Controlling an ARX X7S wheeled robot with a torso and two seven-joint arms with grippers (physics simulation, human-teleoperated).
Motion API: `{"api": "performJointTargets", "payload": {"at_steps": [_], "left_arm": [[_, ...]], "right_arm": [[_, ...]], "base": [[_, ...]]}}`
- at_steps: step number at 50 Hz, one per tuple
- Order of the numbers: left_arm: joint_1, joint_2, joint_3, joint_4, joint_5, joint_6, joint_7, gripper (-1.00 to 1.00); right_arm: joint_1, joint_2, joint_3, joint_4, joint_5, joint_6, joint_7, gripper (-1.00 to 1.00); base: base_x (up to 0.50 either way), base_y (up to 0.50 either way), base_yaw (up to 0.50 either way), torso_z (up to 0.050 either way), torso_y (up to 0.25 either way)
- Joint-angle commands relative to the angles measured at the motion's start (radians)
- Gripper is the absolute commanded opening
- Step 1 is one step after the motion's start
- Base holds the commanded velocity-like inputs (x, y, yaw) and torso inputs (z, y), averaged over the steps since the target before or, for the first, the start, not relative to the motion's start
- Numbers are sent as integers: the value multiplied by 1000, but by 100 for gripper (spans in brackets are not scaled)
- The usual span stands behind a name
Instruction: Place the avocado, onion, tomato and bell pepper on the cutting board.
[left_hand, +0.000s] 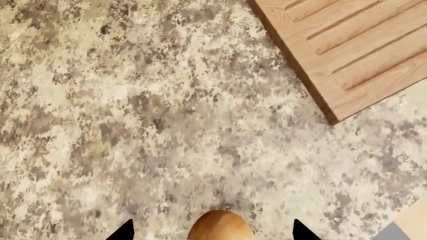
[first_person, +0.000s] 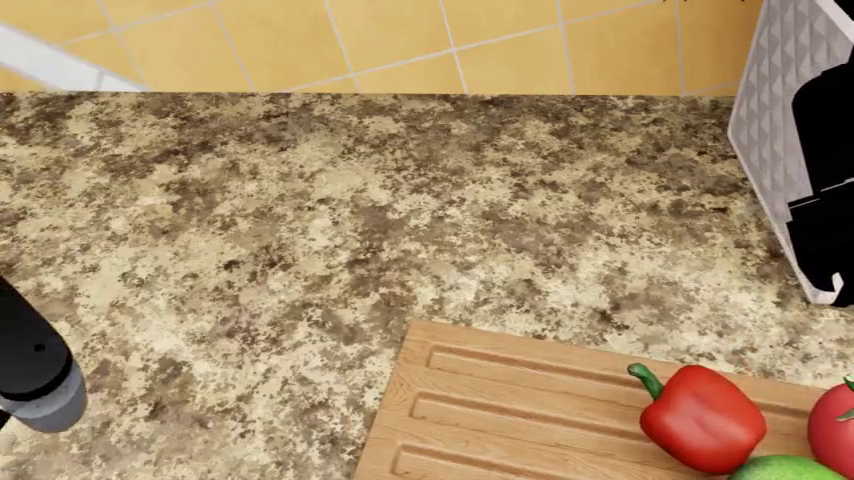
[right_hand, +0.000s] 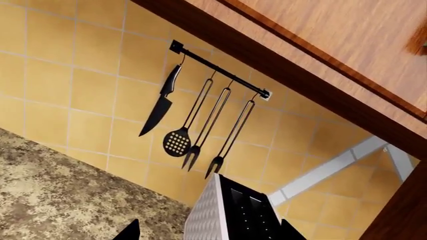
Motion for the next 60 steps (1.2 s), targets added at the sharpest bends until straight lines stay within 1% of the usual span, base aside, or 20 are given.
{"api": "performJointTargets", "payload": {"at_steps": [1,16,35,42,51,52,60], "left_arm": [[95,-6,1,43,58,36,33,100],[181,-25,12,86,121,76,47,100],[219,-61,31,115,154,77,30,100],[232,-59,30,111,175,78,37,100],[246,-63,30,96,203,69,50,100],[245,-64,27,103,211,69,48,-100],[202,-62,10,91,207,49,37,-100]], "right_arm": [[-19,3,17,-3,-9,3,-7,100],[-24,10,25,-12,21,3,20,100],[-22,9,33,-12,56,13,51,100],[-14,12,37,-9,74,22,66,100],[-32,28,57,-13,53,28,40,100],[-32,26,58,-13,54,28,41,100],[-30,19,56,-12,75,25,63,100]], "base": [[0,0,0,0,0],[0,0,0,0,0],[0,0,0,0,0],[0,0,0,0,0],[0,0,0,0,0],[0,0,0,0,0],[0,0,0,0,0]]}}
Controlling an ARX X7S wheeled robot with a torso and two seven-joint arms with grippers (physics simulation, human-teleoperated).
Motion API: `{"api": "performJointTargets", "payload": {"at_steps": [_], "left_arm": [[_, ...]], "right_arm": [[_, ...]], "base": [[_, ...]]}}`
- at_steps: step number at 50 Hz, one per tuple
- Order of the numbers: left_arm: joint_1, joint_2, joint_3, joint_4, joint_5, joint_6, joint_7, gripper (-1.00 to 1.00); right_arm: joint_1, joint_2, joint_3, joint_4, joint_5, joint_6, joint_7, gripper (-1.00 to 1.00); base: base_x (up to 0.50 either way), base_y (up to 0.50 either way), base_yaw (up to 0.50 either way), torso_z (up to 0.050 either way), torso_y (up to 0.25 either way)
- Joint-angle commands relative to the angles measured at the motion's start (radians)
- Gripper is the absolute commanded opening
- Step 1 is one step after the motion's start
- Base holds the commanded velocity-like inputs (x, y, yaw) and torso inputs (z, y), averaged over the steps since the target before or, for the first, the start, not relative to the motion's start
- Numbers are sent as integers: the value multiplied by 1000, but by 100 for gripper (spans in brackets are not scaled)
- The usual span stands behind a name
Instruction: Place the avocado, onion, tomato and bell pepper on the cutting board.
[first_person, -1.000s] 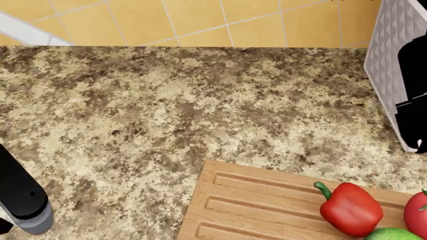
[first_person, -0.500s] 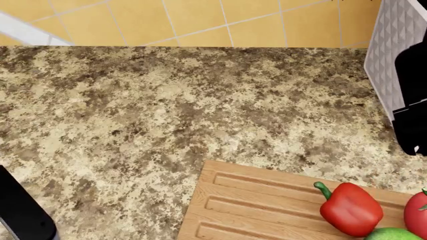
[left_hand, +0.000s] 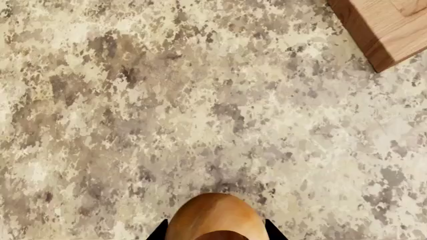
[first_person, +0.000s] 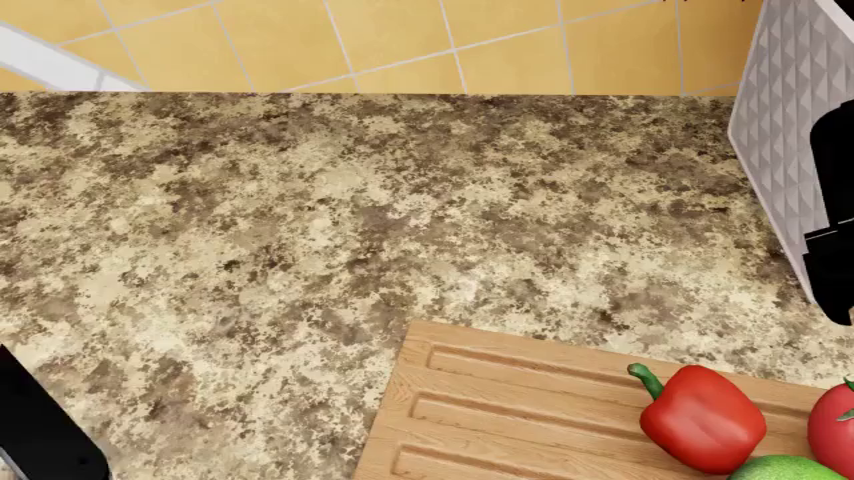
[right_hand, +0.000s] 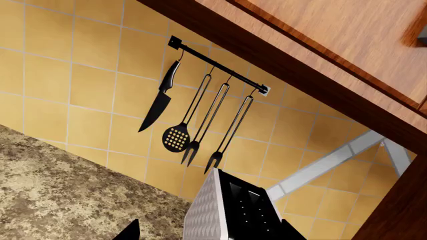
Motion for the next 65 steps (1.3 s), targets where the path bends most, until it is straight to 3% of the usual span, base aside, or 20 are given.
{"api": "performJointTargets", "payload": {"at_steps": [1,12,22,32,50,65], "left_arm": [[-34,2,-14,-16,10,-22,-7,-100],[-198,105,-113,-119,8,-102,50,-100],[-214,175,-178,-129,25,-84,108,-100],[-129,275,-267,-174,207,-47,269,-100],[-27,471,-263,-361,505,-20,500,-100],[6,580,-271,-450,576,42,583,-100]], "right_arm": [[-3,-1,7,1,12,3,11,100],[-6,-9,18,10,4,5,14,100],[-10,-11,33,17,-10,10,7,100],[-25,-17,37,18,-20,11,6,100],[-70,-11,42,9,-42,-6,-7,100],[-83,9,44,-14,-22,-13,9,100]], "base": [[0,0,0,0,0],[0,0,0,0,0],[0,0,0,0,0],[0,0,0,0,0],[0,0,0,0,0],[0,0,0,0,0]]}}
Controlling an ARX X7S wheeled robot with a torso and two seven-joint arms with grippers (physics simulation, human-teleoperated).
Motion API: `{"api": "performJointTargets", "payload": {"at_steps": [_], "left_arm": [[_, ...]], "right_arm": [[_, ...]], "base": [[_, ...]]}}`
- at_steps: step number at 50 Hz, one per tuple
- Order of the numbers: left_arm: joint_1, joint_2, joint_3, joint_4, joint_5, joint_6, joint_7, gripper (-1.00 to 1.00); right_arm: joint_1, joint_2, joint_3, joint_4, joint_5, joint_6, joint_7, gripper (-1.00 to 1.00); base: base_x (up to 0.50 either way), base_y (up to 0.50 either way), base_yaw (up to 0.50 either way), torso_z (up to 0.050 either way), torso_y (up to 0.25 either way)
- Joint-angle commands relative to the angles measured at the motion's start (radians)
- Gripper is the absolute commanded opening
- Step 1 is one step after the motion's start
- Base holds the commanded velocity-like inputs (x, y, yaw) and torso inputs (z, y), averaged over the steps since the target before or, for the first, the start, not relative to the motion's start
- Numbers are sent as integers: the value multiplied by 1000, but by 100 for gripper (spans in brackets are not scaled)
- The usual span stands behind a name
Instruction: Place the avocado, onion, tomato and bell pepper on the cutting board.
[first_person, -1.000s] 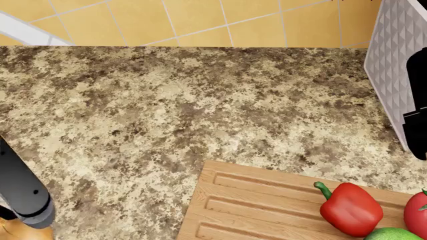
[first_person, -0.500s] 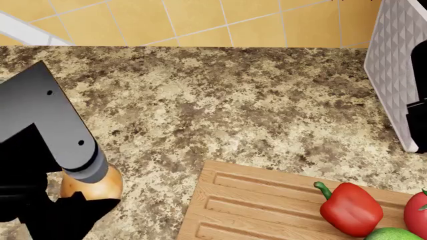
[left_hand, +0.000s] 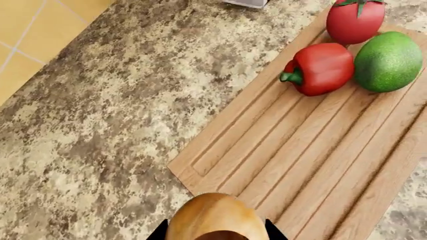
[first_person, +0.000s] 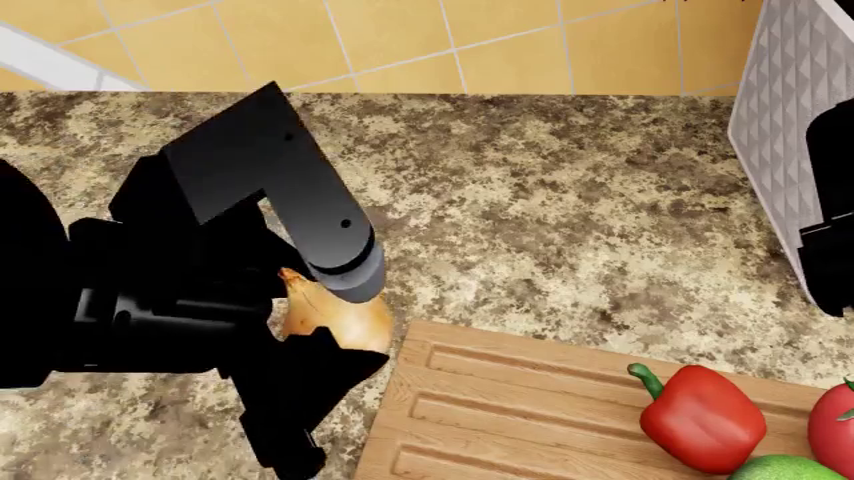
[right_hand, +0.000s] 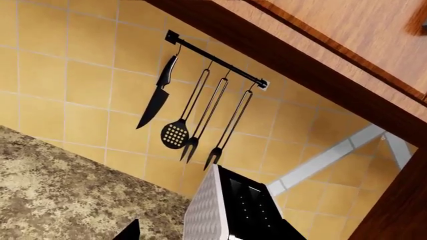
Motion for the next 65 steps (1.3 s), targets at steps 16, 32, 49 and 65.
{"api": "performJointTargets", "payload": {"at_steps": [16,32,49,65], "left_arm": [[64,181,13,-99,132,90,63,-100],[87,265,10,-137,138,126,79,-100],[133,340,18,-220,167,172,122,-100],[187,353,42,-246,140,168,114,-100]], "right_arm": [[-31,41,13,-39,22,-24,14,100],[-81,78,33,-57,-26,-39,-39,100],[-121,113,38,-82,-38,-60,-54,100],[-124,113,45,-86,-30,-59,-46,100]], "base": [[0,0,0,0,0],[0,0,0,0,0],[0,0,0,0,0],[0,0,0,0,1]]}}
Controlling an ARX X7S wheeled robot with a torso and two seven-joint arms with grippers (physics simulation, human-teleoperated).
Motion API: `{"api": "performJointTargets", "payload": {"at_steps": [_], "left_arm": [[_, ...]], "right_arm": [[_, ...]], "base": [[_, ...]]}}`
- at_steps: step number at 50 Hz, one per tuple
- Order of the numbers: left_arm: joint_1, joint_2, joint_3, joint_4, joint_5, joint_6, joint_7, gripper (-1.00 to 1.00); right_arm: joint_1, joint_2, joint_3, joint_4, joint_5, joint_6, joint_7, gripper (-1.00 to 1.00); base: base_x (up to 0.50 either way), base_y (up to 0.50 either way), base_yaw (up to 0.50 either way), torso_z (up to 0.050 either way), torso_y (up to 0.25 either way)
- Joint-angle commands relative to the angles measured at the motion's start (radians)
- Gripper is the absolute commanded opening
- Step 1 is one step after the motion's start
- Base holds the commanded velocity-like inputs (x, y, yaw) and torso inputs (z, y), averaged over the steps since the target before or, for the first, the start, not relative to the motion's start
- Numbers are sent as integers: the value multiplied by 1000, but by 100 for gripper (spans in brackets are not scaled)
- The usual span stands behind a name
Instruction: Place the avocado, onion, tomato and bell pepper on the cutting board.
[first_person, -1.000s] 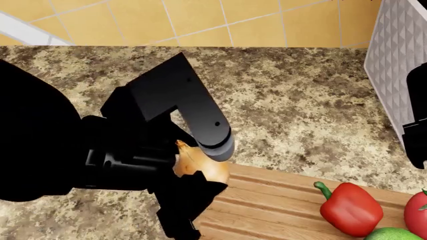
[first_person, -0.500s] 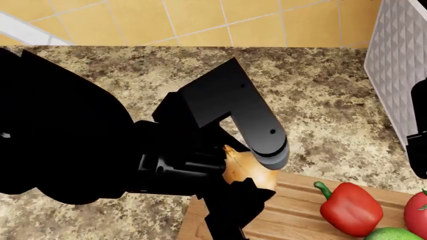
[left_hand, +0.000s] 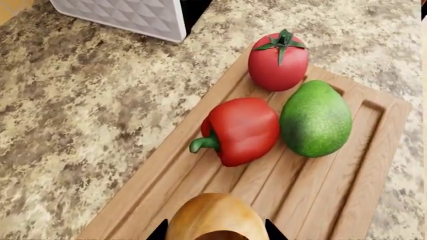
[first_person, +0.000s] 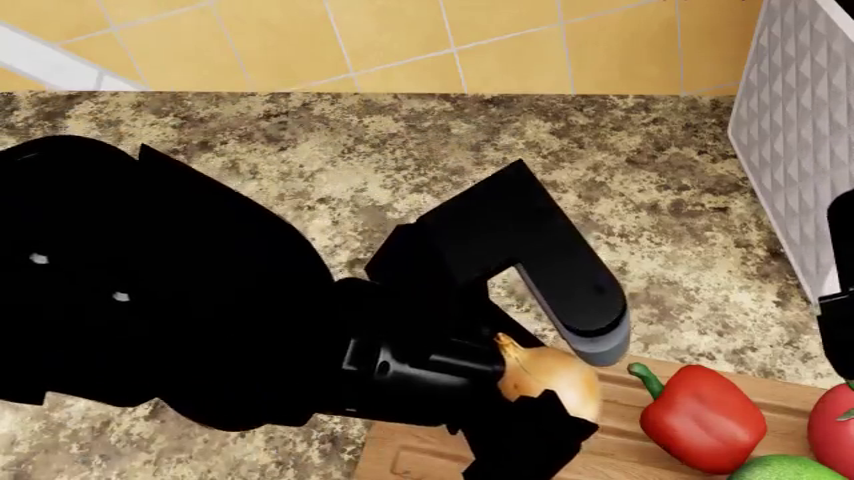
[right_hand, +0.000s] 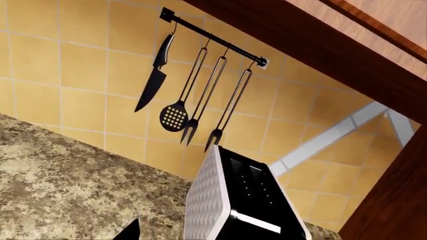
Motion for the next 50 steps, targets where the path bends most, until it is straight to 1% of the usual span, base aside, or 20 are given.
{"api": "performJointTargets", "payload": {"at_steps": [1,5,9,10,16,23,30,33,40,48,50], "left_arm": [[30,14,11,-27,-19,10,-9,-100],[35,24,23,-50,-6,10,1,-100],[25,23,24,-39,-1,9,-13,-100],[19,23,23,-38,2,8,-10,100],[3,16,12,-17,-16,3,-29,100],[-28,-34,-29,91,-86,-7,-101,100],[-53,-91,-64,172,-129,-9,-135,100],[-65,-130,-86,196,-157,-6,-151,100],[-94,-198,-125,248,-172,9,-194,100],[-101,-279,-162,345,-165,42,-275,100],[-102,-305,-176,362,-162,50,-278,100]], "right_arm": [[-3,2,5,-2,5,4,4,100],[-4,2,9,1,2,2,0,100],[-10,6,11,1,-5,1,-6,100],[-10,3,11,3,-6,3,-6,100],[11,-12,11,19,13,25,12,100],[14,-18,13,22,18,29,15,100],[26,-24,13,20,43,31,35,100],[27,-25,13,16,51,28,43,100],[39,-38,16,9,74,20,64,100],[104,-29,21,1,173,30,131,100],[122,-28,21,-4,201,31,153,100]], "base": [[0,0,0,0,0],[0,0,0,0,0],[0,0,0,0,0],[0,0,0,0,0],[0,0,0,0,0],[0,0,0,0,0],[0,0,0,0,0],[0,0,0,0,0],[0,0,0,0,0],[0,0,0,0,0],[0,0,0,0,0]]}}
